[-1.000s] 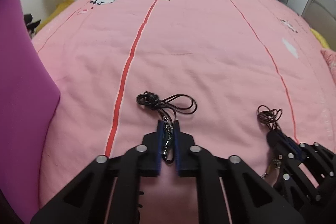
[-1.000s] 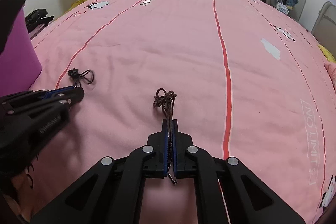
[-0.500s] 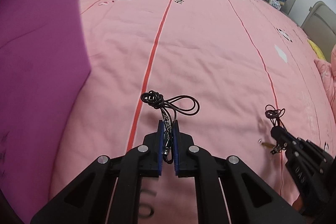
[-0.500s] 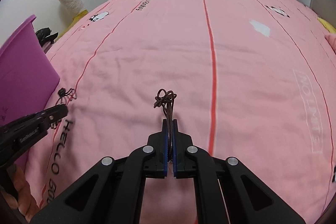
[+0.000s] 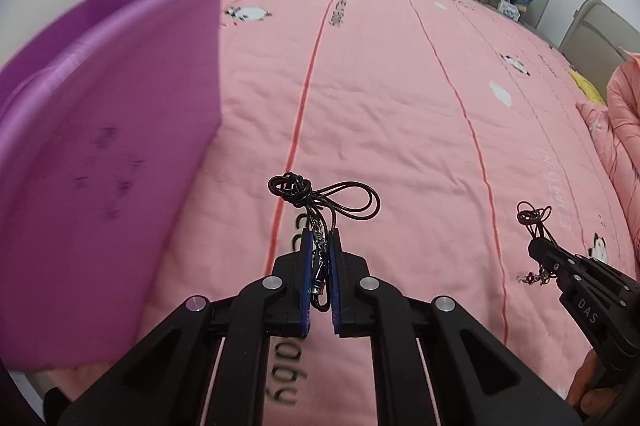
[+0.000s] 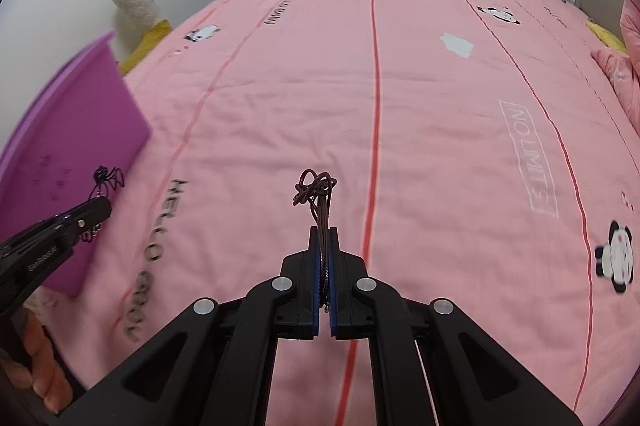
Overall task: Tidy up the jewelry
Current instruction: 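Carry the necklace and keychain in both tools over the purple tub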
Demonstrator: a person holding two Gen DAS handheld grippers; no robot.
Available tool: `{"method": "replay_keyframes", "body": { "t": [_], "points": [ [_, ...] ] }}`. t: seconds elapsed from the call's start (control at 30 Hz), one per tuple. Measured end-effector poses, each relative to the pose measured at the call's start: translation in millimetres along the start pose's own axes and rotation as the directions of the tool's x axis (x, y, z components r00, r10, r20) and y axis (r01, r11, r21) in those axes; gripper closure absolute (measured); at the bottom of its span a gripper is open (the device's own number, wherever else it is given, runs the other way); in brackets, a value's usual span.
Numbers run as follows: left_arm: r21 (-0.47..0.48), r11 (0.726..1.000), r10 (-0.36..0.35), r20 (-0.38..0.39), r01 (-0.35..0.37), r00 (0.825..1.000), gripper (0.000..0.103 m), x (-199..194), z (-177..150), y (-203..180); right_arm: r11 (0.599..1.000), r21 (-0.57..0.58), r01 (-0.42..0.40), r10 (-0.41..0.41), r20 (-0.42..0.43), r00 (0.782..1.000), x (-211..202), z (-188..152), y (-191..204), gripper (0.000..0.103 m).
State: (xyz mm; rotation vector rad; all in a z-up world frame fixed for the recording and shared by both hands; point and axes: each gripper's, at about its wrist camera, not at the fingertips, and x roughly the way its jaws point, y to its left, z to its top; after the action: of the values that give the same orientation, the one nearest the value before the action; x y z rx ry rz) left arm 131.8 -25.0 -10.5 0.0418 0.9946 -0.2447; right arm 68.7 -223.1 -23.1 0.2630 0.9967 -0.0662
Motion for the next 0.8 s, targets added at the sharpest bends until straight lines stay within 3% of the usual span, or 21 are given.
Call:
{"method": "replay_keyframes", "body": {
  "t": [0.23, 0.37, 0.5, 0.63, 0.8],
  "points": [
    [-0.009, 1.000, -0.009, 0.056, 0.010, 0.998, 0.095, -57.6, -9.3, 11.5, 0.998, -0.014, -0.059, 0.059, 0.037, 0.998, -54.6, -11.4, 26.4, 0.100],
    [-0.048, 0.997, -0.062, 0.073, 0.066, 0.995, 0.095, -93.8, -11.4, 23.2, 0.995, -0.049, -0.082, 0.085, 0.061, 0.995, -82.4, -13.3, 46.2, 0.100],
    [-0.054, 0.997, -0.054, 0.125, 0.061, 0.991, 0.095, -126.3, -9.3, 36.9, 0.990, -0.096, -0.107, 0.115, 0.089, 0.989, -104.9, -9.9, 73.2, 0.100],
    [-0.073, 0.997, -0.004, 0.162, 0.016, 0.987, 0.095, -153.8, -5.1, 63.6, 0.973, -0.202, -0.113, 0.139, 0.122, 0.983, -122.3, -0.4, 117.4, 0.100],
    [-0.137, 0.989, 0.073, 0.189, -0.048, 0.979, 0.095, -178.4, 1.4, 113.4, 0.942, -0.276, -0.192, 0.231, 0.116, 0.966, -128.9, 17.5, 172.5, 0.100]
  ]
}}
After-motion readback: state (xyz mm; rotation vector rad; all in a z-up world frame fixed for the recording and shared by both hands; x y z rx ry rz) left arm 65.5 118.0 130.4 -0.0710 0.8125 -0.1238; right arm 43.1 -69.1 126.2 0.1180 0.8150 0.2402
